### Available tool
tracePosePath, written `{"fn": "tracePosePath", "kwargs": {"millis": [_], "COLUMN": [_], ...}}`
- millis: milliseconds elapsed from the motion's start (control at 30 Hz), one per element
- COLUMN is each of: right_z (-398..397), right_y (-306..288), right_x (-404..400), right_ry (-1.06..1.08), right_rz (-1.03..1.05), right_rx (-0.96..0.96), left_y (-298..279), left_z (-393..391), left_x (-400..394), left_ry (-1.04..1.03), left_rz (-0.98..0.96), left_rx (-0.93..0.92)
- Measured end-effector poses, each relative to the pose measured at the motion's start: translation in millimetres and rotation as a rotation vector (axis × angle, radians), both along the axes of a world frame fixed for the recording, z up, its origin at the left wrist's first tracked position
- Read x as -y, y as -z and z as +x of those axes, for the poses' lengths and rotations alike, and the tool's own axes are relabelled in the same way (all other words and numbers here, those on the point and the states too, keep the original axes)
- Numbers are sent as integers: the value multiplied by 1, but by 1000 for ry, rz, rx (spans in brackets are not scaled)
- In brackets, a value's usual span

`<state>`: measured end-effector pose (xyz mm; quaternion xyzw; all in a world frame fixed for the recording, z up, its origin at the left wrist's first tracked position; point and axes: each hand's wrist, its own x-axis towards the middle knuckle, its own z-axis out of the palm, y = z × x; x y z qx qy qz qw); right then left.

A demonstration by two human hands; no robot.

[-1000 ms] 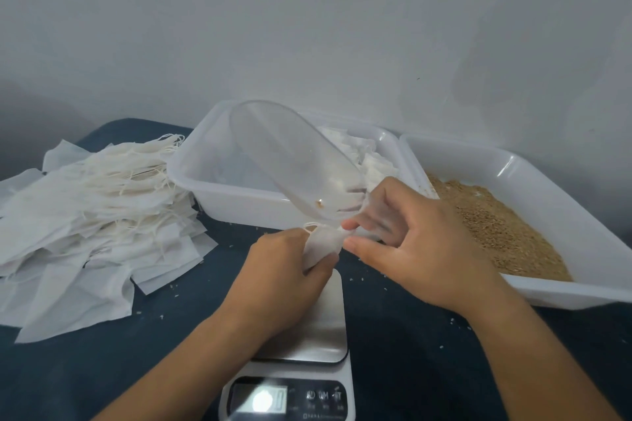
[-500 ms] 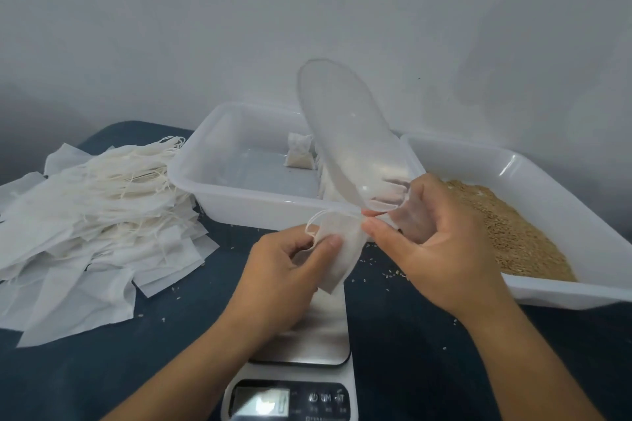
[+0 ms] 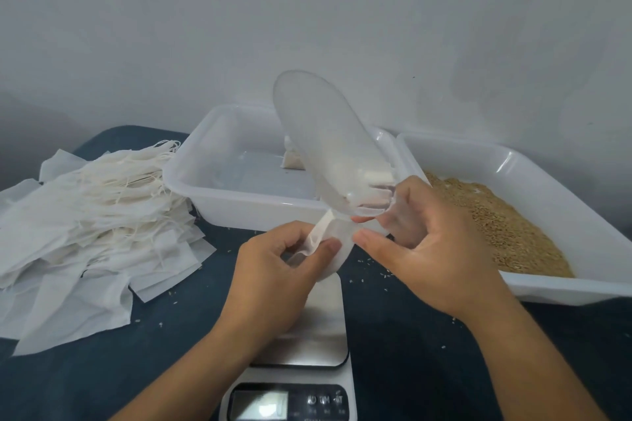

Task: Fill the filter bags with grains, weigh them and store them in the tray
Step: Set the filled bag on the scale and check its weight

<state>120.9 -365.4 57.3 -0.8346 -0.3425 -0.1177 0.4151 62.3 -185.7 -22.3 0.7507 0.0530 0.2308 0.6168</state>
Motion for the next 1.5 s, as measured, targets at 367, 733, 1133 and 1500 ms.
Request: {"fn": "tracePosePath", "kwargs": {"millis": [367, 733, 1133, 1500], "right_z": [13, -7, 82, 119], "right_y": [-14, -27, -72, -41], "right_x": [-11, 1, 152, 154], "right_ry": [-196, -250, 573, 491], "right_rz": [-91, -241, -689, -949], "right_rx": [-179, -191, -346, -493], "left_y": [-4, 4, 7, 2], "left_z": [-3, 1, 3, -2], "left_x": [-2, 3, 1, 8], "left_ry": [437, 199, 100, 68], "left_rz": [-122, 191, 321, 345], "left_rx": [-85, -303, -177, -230]}}
